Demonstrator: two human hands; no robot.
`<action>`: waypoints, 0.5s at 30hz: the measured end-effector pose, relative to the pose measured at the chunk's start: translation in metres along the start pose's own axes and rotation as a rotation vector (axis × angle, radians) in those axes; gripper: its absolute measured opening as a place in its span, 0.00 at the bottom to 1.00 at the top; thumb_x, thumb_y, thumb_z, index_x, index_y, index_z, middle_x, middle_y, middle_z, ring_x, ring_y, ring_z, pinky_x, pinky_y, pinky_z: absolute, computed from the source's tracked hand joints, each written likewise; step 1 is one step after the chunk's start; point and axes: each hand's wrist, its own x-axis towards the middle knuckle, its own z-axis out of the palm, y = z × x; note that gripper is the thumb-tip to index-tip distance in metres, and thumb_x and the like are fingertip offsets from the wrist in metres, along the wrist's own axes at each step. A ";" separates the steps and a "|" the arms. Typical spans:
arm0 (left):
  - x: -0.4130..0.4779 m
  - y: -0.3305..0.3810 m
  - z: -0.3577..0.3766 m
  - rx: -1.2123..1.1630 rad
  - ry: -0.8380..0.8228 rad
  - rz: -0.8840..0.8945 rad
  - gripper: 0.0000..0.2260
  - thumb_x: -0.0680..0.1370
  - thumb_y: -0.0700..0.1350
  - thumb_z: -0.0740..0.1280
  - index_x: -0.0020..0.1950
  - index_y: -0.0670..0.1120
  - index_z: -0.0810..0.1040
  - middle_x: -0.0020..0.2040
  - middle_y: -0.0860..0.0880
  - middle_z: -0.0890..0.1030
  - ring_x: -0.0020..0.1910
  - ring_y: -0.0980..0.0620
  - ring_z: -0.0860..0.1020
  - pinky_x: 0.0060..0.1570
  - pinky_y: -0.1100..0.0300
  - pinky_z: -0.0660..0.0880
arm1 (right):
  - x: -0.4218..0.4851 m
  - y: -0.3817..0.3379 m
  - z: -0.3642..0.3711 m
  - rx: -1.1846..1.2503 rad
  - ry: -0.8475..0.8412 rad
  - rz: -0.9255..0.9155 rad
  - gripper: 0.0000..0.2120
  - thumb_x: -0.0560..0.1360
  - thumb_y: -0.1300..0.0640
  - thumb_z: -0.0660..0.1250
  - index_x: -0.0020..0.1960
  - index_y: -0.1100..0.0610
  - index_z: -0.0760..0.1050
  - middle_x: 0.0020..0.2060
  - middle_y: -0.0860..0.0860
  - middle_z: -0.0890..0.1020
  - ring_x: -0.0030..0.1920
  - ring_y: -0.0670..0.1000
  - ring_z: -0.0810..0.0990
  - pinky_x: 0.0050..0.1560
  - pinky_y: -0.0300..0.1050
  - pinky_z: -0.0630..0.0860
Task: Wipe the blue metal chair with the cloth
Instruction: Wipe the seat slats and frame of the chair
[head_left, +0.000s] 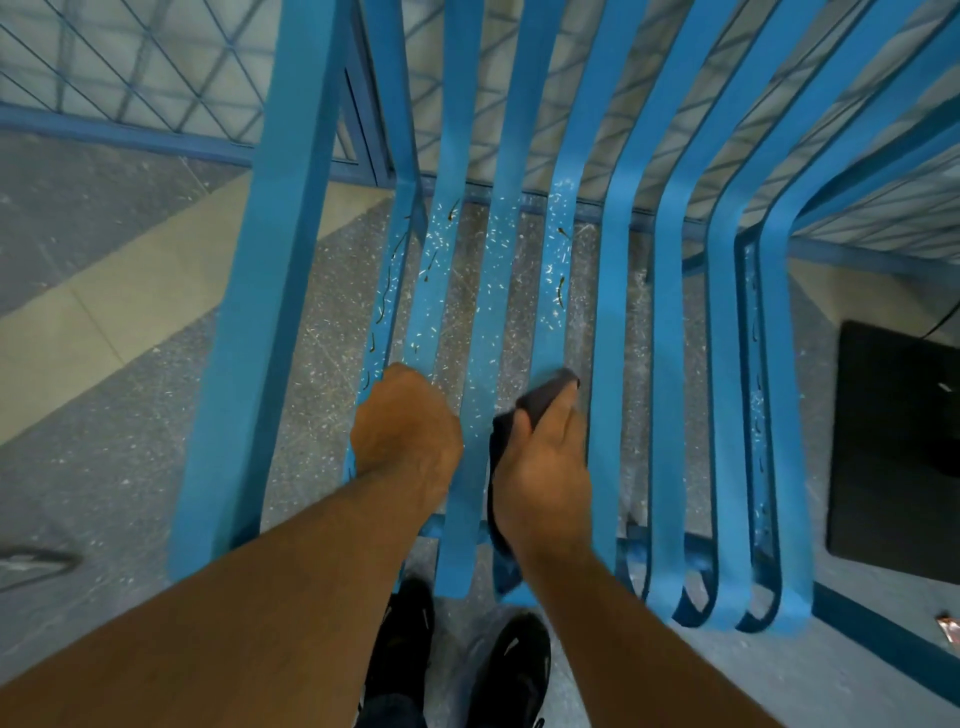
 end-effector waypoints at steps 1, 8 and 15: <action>0.000 0.001 -0.001 0.001 -0.011 -0.003 0.10 0.81 0.44 0.63 0.59 0.41 0.72 0.52 0.42 0.80 0.47 0.44 0.79 0.38 0.55 0.73 | -0.006 0.001 0.000 -0.034 -0.012 0.002 0.31 0.82 0.44 0.47 0.79 0.57 0.41 0.72 0.57 0.64 0.63 0.60 0.73 0.54 0.56 0.75; 0.006 0.002 -0.003 -0.006 -0.053 -0.020 0.06 0.80 0.41 0.63 0.55 0.41 0.75 0.44 0.44 0.78 0.39 0.47 0.76 0.32 0.58 0.73 | 0.065 -0.025 -0.015 0.163 -0.048 0.279 0.21 0.81 0.40 0.51 0.57 0.58 0.65 0.41 0.50 0.75 0.34 0.49 0.71 0.30 0.42 0.65; 0.009 -0.001 0.002 0.011 -0.040 0.001 0.06 0.80 0.42 0.65 0.54 0.42 0.74 0.36 0.50 0.71 0.37 0.49 0.74 0.31 0.59 0.72 | 0.124 -0.037 -0.012 0.176 0.065 0.222 0.26 0.82 0.40 0.50 0.64 0.61 0.66 0.54 0.57 0.78 0.48 0.57 0.77 0.35 0.44 0.70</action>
